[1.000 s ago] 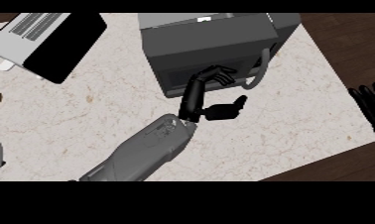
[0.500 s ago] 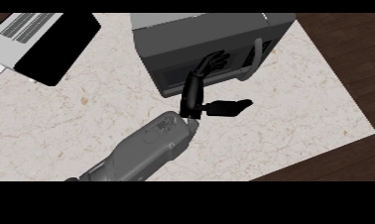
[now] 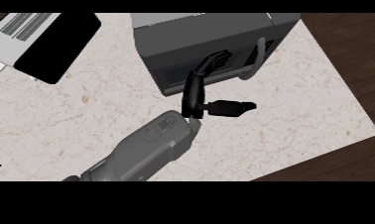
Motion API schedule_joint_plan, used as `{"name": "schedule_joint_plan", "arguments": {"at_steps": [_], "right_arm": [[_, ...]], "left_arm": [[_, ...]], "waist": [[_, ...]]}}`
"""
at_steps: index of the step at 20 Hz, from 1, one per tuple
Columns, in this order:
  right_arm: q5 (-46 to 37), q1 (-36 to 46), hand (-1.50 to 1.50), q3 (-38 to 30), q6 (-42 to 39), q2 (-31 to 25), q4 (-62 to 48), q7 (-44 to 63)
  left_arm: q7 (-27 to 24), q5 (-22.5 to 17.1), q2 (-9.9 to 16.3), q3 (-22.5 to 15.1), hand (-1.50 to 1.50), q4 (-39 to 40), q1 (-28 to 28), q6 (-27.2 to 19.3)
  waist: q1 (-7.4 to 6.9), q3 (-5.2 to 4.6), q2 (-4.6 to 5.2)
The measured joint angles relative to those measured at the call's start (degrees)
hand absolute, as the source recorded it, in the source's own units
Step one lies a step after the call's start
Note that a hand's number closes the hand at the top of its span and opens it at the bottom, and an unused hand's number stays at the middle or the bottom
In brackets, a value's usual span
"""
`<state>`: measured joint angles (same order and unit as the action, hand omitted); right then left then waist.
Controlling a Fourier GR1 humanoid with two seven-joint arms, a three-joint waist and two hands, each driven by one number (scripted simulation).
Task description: Pick up the milk, place it into the microwave and close the microwave
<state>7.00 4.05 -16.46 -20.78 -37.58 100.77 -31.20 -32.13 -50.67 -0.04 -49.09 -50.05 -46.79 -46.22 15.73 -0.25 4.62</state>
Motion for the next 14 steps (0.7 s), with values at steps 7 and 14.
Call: {"name": "schedule_joint_plan", "arguments": {"at_steps": [7, 14], "right_arm": [[-0.50, 2.17, 1.50, -0.13, 0.31, -0.82, -0.96, 0.50], [6.66, 3.12, -1.50, 2.39, -2.38, 3.87, -4.24, 1.69]], "left_arm": [[-2.38, -2.27, 0.01, -0.43, -1.50, 0.49, -0.49, 0.35], [-4.16, -3.93, 0.00, -1.45, -1.50, 0.73, -1.46, 1.04]], "waist": [[-0.03, 0.05, 0.34], [-0.75, 0.36, 1.03]]}}
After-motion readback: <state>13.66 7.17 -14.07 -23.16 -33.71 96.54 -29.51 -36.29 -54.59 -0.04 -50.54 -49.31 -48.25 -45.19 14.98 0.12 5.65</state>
